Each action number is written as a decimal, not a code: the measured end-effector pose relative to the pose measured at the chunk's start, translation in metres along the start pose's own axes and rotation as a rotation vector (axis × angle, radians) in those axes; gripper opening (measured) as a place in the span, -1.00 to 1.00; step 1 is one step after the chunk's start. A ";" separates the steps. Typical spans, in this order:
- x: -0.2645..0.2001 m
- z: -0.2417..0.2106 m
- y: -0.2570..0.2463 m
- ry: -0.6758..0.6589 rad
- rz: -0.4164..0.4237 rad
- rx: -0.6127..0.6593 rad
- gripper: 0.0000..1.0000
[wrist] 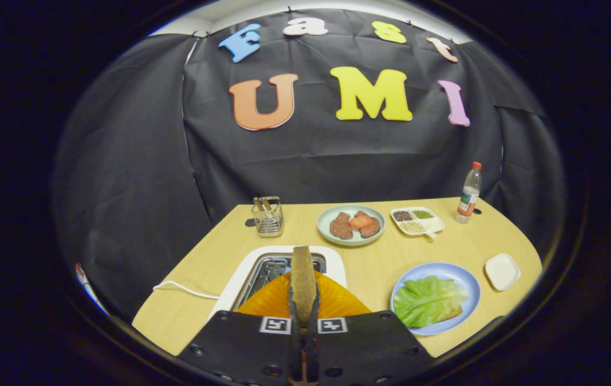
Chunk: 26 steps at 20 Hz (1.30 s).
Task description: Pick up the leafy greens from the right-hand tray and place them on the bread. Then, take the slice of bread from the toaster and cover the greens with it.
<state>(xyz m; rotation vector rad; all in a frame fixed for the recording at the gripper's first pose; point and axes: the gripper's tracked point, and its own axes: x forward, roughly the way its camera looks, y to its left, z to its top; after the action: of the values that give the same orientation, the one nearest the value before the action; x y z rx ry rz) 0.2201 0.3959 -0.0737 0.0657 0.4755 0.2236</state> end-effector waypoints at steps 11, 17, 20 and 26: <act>-0.061 0.075 -0.007 -0.188 0.104 0.037 -0.95; -0.088 0.099 -0.033 -0.267 0.114 0.040 -0.95; -0.093 0.097 -0.058 -0.272 0.098 0.053 -0.95; -0.079 0.072 -0.109 -0.230 0.052 0.089 -0.95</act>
<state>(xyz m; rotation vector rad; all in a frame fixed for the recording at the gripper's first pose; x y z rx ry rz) 0.2070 0.2708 0.0127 0.1884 0.2547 0.2425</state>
